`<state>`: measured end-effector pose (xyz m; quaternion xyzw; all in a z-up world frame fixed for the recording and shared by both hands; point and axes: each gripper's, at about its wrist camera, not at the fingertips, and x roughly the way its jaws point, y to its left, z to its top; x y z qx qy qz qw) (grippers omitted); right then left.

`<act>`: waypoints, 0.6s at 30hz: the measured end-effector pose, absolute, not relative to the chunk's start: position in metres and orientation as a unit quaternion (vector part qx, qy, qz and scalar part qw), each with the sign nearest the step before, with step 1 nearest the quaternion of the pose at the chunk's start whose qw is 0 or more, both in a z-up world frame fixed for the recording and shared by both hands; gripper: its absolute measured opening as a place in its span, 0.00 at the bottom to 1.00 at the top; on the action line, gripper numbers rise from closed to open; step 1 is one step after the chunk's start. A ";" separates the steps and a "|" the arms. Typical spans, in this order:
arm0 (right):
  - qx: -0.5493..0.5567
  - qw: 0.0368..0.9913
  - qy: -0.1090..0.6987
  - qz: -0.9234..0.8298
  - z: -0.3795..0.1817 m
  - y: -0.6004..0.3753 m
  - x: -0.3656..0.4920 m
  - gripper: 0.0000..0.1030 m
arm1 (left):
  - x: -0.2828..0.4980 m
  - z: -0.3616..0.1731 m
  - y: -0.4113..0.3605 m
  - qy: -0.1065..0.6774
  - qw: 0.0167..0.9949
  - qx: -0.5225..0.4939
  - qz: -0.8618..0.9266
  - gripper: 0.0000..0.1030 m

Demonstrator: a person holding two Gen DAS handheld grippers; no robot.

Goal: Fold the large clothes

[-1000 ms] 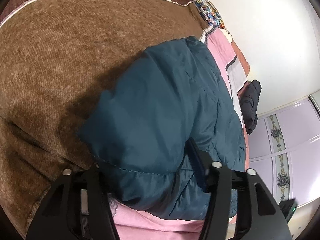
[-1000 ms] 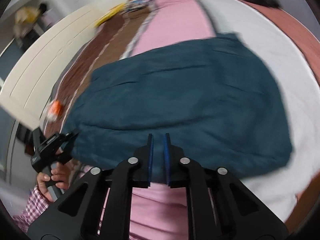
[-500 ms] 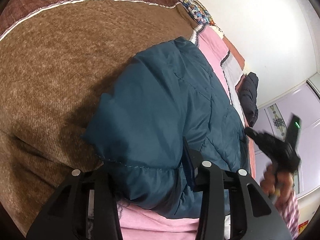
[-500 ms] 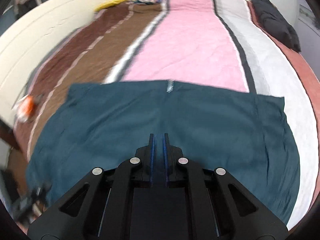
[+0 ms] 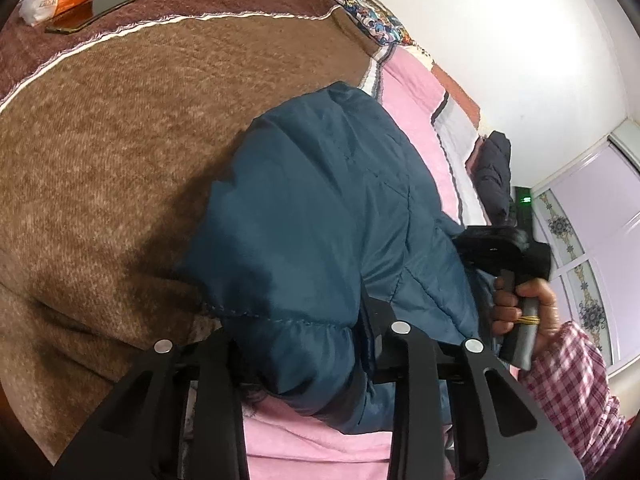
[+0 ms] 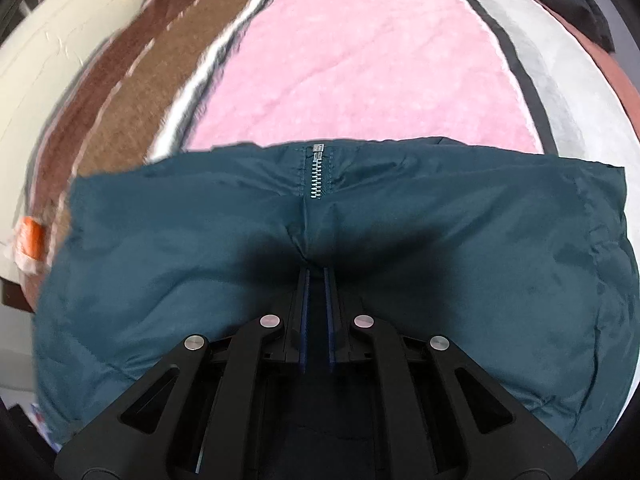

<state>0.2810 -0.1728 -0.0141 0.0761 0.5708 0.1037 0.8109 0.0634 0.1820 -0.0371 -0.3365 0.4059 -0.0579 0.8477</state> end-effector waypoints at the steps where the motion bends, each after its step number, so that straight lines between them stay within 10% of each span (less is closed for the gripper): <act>1: 0.090 0.812 0.566 0.112 -0.006 -0.177 0.276 0.07 | 0.063 -0.037 0.182 0.406 0.848 -0.336 -0.059 0.29; 18: 0.080 0.783 0.592 0.174 -0.022 -0.181 0.144 0.05 | 0.056 -0.018 0.170 0.390 0.863 -0.313 -0.071 0.26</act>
